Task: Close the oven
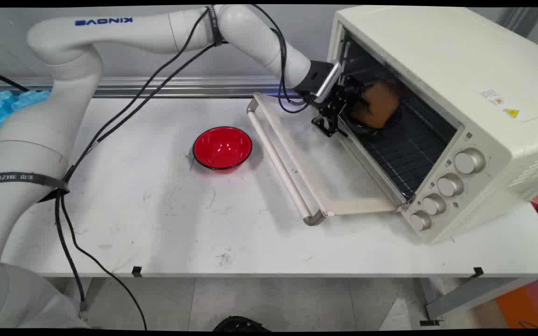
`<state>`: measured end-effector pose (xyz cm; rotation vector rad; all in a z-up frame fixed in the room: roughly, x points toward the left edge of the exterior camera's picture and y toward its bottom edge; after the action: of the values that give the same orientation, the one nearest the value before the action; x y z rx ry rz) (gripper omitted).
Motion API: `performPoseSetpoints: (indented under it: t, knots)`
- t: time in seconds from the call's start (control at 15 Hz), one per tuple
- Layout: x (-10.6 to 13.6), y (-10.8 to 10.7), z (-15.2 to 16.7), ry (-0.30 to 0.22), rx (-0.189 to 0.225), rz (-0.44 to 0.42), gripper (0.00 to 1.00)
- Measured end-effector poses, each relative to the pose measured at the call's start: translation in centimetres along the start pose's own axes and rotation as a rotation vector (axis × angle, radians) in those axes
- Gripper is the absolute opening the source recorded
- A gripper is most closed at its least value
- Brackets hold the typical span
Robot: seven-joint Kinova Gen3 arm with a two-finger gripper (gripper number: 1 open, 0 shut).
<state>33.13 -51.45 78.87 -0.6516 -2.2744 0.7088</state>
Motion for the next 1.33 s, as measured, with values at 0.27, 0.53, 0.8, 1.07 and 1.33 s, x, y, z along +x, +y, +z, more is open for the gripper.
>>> performPoseSetpoints:
  t: [0.27, 0.53, 0.8, 1.07, 1.33]
  knots:
    - [0.5, 0.0, -1.5, -0.011, 0.014, -0.036, 1.00]
    - [1.6, 0.0, -3.8, -0.019, 0.031, -0.112, 1.00]
    - [2.6, 0.4, -6.9, -0.028, 0.043, -0.224, 1.00]
    - [3.4, 1.1, -10.3, -0.048, 0.053, -0.384, 1.00]
    - [3.6, 1.9, -13.4, -0.083, 0.065, -0.524, 1.00]
